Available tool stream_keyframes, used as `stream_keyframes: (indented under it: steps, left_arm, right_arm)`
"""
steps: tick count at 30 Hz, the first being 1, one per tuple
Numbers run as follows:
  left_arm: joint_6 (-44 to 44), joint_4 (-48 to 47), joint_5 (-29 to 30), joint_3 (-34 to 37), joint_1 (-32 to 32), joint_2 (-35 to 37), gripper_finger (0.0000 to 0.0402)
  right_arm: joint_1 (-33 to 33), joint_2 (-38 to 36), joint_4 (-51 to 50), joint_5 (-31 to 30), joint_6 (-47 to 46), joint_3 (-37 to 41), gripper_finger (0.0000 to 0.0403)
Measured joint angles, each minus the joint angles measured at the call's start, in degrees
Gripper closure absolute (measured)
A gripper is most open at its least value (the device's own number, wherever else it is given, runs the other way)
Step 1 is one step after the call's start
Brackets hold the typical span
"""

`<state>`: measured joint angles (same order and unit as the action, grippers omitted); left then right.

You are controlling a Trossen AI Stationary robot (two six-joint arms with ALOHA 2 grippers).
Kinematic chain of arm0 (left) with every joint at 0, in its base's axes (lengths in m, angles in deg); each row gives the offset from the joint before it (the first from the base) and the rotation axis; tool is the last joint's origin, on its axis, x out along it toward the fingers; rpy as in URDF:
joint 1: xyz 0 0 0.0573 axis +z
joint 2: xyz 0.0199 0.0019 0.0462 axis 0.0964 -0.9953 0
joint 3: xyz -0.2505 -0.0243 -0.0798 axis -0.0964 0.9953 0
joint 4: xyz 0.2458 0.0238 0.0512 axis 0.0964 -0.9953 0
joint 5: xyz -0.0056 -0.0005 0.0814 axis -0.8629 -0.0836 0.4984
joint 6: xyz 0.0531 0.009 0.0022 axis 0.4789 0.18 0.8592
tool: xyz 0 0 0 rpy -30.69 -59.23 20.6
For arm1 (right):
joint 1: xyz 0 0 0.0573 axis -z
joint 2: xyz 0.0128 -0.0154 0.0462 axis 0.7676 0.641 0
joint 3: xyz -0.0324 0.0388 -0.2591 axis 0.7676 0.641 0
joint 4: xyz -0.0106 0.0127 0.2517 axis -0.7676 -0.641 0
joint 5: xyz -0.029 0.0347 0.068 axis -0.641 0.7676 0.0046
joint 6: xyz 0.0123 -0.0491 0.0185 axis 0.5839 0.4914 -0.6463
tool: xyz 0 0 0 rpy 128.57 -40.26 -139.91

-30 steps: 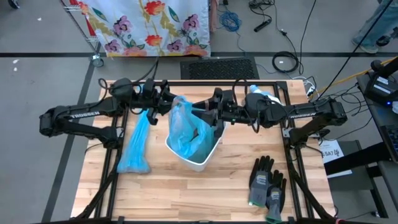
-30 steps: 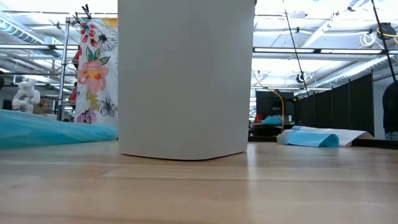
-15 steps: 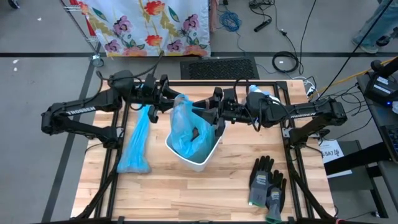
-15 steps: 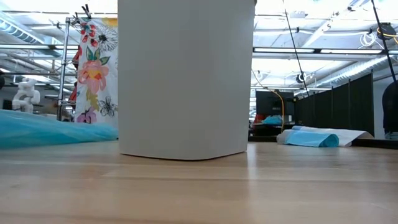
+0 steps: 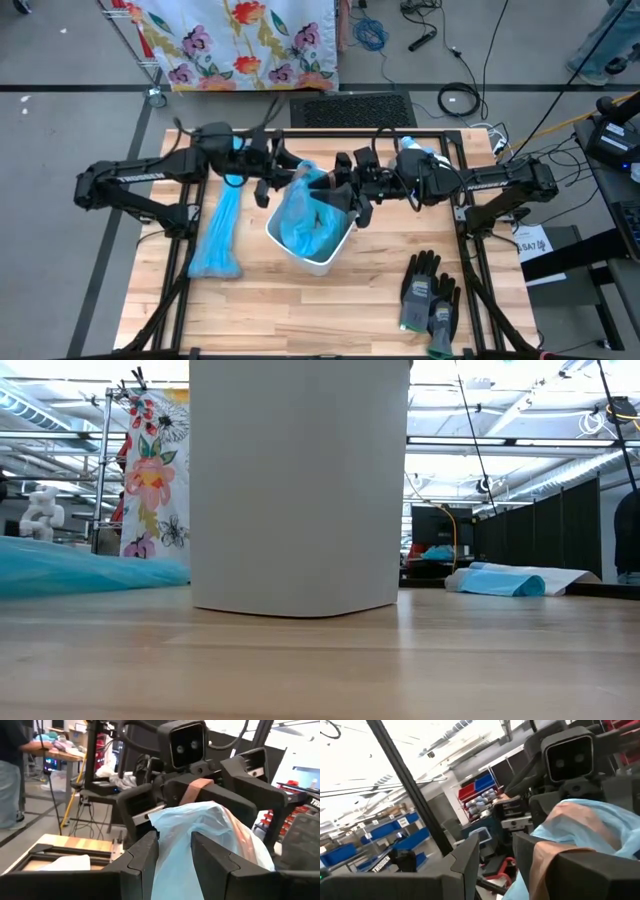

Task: Place trash/remove bag and relplace
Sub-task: Remove the blue trash bag from the white trash bin

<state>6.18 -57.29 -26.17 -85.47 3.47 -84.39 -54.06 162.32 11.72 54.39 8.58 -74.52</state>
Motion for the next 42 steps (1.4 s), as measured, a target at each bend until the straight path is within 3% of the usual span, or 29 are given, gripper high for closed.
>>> stream_keyframes:
  steps: [12,21,28,38,42]
  left_arm:
    - [0.0,0.2,5.3,0.0,-3.1,-0.5,0.0279]
    - [0.0,0.2,6.0,0.1,-3.5,-0.5,0.0279]
    - [-0.1,0.4,6.0,0.1,-3.5,-1.1,0.0279]
    - [-0.2,-0.1,6.0,0.2,-3.5,-2.7,0.0279]
    - [-0.2,0.1,6.0,0.1,-3.5,-3.6,0.0279]
  right_arm:
    - [2.2,0.0,-0.6,-0.4,-3.7,0.0,0.0291]
    - [3.9,0.0,-4.5,-0.8,-5.9,0.0,0.0291]
    - [4.2,0.0,-0.7,-3.3,-3.2,0.0,0.0291]
    - [7.0,0.3,-2.8,-3.3,-5.0,0.0,0.0292]
    - [7.7,0.3,-3.0,-3.4,-5.4,0.0,0.0313]
